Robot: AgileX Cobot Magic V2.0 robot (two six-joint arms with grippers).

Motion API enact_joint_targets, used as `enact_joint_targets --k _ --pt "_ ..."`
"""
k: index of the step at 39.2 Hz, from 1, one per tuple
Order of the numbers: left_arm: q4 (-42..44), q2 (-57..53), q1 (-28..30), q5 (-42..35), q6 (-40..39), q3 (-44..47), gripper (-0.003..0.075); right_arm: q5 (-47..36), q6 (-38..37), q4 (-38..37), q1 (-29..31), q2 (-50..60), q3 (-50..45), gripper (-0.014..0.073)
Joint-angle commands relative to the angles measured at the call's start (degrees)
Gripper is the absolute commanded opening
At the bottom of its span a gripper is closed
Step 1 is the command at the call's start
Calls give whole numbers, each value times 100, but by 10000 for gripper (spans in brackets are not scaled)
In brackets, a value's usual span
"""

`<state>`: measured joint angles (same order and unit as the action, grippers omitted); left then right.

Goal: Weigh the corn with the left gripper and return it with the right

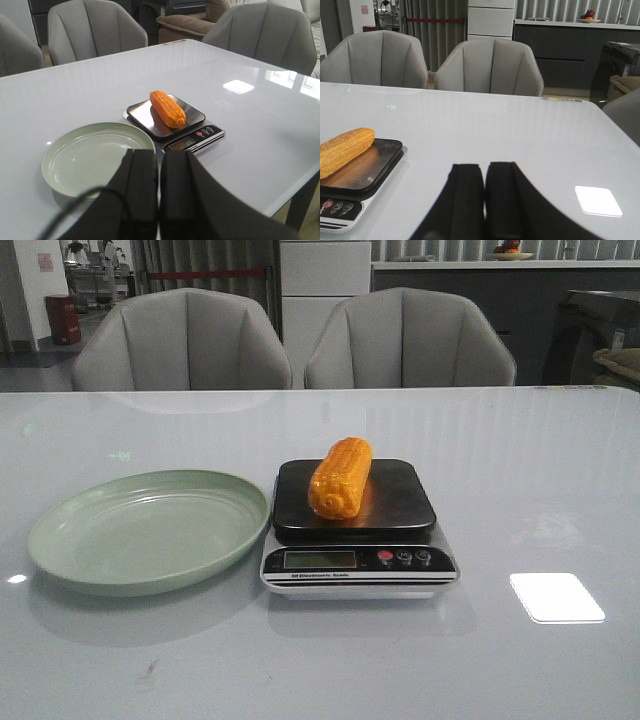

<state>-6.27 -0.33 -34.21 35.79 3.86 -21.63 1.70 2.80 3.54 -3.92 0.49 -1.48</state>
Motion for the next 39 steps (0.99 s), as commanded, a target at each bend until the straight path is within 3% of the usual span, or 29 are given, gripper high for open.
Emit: enact_joint_targets --k 1,8,18,30,39 --pt "-30 -119 -7 -389 -2 -145 125 -526 45 -26 5 110 -60 169" --pt "-30 -119 -7 -389 -2 -145 125 -1233 26 -26 5 110 -15 169" --pt "-30 -119 -7 -389 -2 -145 125 -1074 21 -26 5 -456 826 169" --pt "-30 -119 -7 -389 -2 -145 125 741 -2 51 5 -2125 2288 169" --pt "-30 -119 -7 -389 -2 -145 125 1367 -2 63 5 -2338 2433 169"
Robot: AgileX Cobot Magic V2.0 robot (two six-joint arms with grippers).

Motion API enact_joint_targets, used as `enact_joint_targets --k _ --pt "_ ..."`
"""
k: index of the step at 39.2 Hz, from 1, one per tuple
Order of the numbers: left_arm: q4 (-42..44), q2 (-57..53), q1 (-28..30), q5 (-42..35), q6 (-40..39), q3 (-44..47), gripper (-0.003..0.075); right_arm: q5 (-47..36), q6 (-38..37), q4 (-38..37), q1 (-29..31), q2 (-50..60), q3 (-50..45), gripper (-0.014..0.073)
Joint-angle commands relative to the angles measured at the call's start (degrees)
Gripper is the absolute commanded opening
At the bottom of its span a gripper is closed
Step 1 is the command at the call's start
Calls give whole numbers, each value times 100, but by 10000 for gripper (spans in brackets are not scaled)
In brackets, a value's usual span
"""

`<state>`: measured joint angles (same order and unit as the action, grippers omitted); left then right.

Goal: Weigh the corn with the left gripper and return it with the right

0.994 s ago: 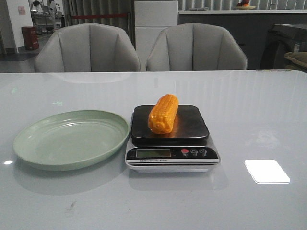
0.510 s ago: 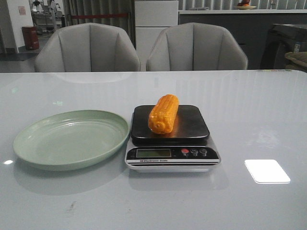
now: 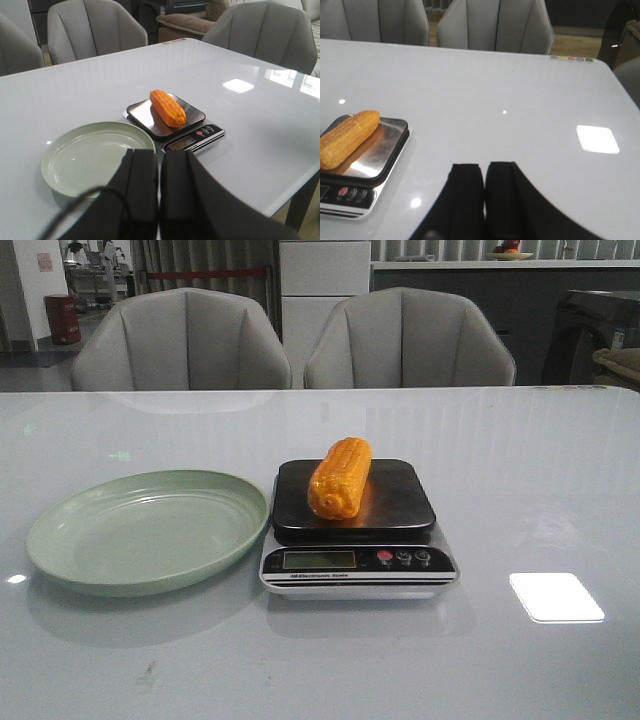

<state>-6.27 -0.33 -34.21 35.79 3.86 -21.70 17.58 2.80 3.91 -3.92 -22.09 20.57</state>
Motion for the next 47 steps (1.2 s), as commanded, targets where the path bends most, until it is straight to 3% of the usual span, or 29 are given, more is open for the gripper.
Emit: enact_joint_targets --k 1,9,12,19,23,36,47 --pt "-30 -119 -7 -389 -2 -139 125 -209 -2 26 5 -81 228 169" --pt "-30 -119 -7 -389 -2 -139 125 -180 -2 26 5 -96 228 177" --pt "-30 -119 -7 -389 -2 -139 125 -180 -2 26 -14 -159 234 226" --pt "-30 -119 -7 -389 -2 -139 125 -235 4 26 -417 -443 239 511" --pt "-30 -119 -7 -389 -2 -139 125 -335 4 26 -737 -673 246 616" --pt "-30 -119 -7 -389 -2 -139 125 -275 -8 263 -1691 -1818 900 610" --pt "-30 -119 -7 -389 -2 -139 125 886 -18 1030 -2063 -3471 2421 608"
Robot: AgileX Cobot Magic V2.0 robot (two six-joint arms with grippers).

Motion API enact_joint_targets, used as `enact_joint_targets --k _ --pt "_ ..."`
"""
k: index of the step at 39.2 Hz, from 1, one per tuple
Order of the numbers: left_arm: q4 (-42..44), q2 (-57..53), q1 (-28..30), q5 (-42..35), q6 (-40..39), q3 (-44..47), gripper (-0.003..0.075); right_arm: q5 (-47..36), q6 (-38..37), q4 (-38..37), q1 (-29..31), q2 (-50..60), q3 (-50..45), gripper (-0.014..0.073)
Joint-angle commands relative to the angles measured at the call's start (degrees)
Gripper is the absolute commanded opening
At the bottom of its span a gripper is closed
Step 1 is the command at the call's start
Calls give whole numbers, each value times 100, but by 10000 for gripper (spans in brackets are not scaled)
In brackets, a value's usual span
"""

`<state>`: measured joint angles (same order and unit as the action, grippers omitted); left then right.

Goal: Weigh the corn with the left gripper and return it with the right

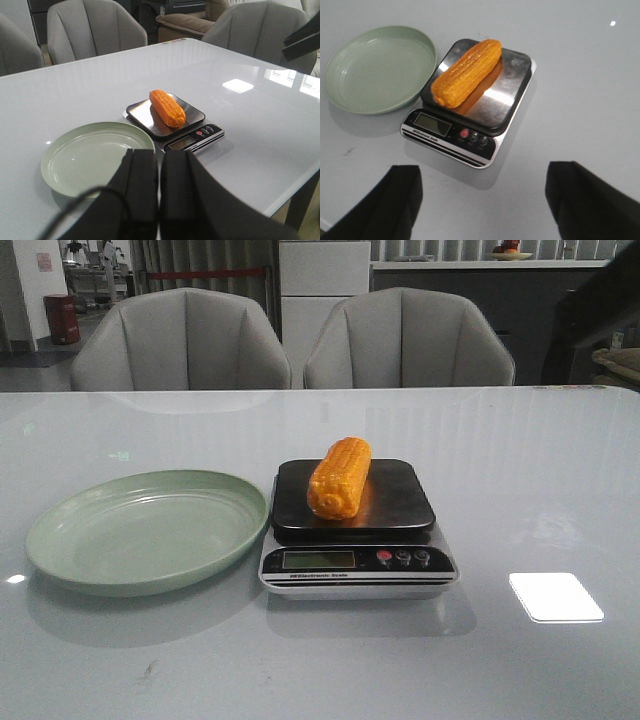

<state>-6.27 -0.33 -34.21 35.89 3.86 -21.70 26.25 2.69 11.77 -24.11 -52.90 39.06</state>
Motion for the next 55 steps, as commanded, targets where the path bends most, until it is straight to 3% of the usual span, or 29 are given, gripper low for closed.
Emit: enact_joint_targets --k 1,18,32,45,55 --pt "-30 -119 -7 -400 -2 -139 125 82 -24 317 -45 -548 722 608" --pt "-30 -119 -7 -400 -2 -139 125 896 -970 388 -292 -2661 2885 608" --pt "-30 -119 -7 -400 -2 -139 125 1876 -3055 -1177 -812 -4362 4597 608" --pt "-30 -119 -7 -400 -2 -139 125 2951 -4215 -1478 -929 -5596 5730 608" --pt "-30 -119 -7 -400 -2 -139 125 3075 -4825 -1492 -927 -6125 6008 608"
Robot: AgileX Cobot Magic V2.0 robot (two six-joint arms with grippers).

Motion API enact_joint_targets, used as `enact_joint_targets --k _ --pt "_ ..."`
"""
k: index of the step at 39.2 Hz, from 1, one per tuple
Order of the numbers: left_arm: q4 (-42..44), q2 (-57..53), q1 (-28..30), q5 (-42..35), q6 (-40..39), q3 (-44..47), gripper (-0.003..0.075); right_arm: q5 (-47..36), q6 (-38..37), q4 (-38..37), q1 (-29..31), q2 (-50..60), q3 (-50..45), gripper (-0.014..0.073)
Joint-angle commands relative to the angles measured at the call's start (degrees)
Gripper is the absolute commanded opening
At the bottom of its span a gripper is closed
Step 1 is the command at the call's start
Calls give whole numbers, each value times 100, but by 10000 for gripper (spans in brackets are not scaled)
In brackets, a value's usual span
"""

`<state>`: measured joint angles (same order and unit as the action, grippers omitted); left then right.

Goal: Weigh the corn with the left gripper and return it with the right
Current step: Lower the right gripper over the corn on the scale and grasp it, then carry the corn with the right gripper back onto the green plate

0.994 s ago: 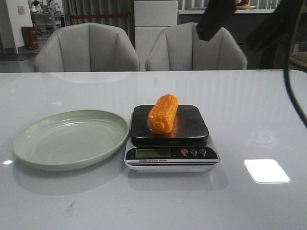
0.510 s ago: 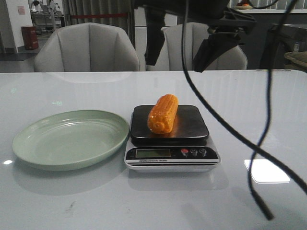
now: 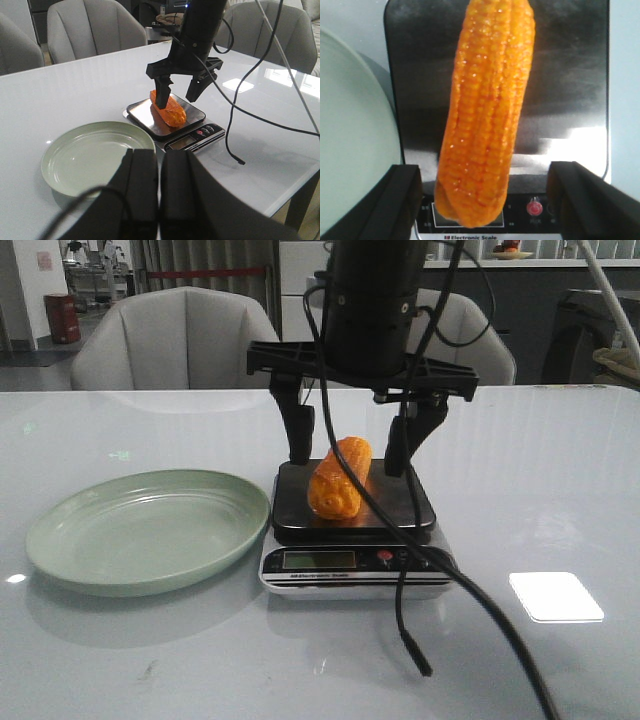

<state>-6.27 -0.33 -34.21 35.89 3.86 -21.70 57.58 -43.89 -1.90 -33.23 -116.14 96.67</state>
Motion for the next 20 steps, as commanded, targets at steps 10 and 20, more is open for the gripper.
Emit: enact_joint_targets --k 10,20 --pt "-30 -119 -7 -400 -2 -139 125 -70 -182 -119 -14 42 301 289" --pt "-30 -119 -7 -400 -2 -139 125 -184 -146 190 -179 42 523 149"
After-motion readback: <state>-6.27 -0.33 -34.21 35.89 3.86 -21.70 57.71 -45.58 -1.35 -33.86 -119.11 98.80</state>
